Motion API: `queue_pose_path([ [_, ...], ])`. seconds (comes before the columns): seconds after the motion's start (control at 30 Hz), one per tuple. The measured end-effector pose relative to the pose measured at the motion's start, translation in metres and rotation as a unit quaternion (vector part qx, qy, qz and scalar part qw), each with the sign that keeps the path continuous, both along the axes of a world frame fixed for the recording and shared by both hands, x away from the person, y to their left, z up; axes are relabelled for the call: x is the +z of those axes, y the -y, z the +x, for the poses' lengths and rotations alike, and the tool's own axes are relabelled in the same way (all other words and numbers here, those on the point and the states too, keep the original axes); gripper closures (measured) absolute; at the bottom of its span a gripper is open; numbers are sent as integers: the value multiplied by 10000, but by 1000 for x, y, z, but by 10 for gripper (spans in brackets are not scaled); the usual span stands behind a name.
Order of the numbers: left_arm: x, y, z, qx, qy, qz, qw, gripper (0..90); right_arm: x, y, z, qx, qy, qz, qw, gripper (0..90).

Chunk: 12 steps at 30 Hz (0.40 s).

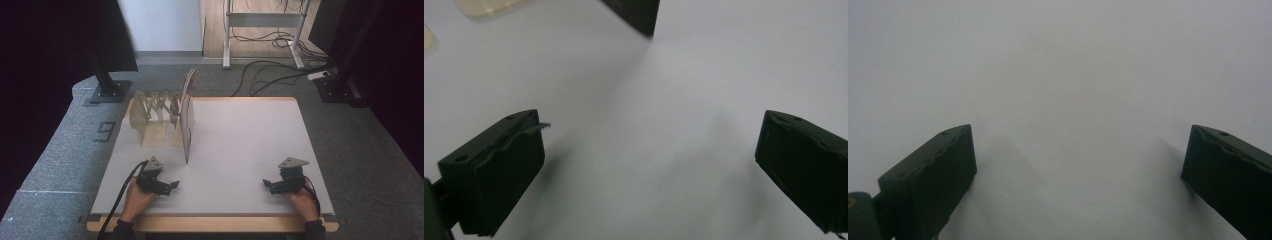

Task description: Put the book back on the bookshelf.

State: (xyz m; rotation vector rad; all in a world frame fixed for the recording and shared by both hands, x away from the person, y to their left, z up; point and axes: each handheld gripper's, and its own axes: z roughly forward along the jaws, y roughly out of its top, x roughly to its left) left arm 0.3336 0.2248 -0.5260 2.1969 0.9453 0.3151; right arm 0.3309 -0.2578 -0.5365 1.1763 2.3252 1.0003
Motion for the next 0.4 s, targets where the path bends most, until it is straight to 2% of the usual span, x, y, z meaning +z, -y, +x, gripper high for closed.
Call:
queue_pose_path([
  [0.1, -2, 4, 1, -41, -71, 197, 9998, 0, 0, 0, 0, 1, 2, 0, 10000, 3],
  [0.13, -2, 7, 0, -35, -23, 318, 9995, 0, 0, 0, 0, 0, 0, 1, 10000, 3],
  [0.4, -2, 7, 0, -31, -17, 331, 9994, 0, -1, 0, 0, -3, 16, 6, 10000, 3],
])
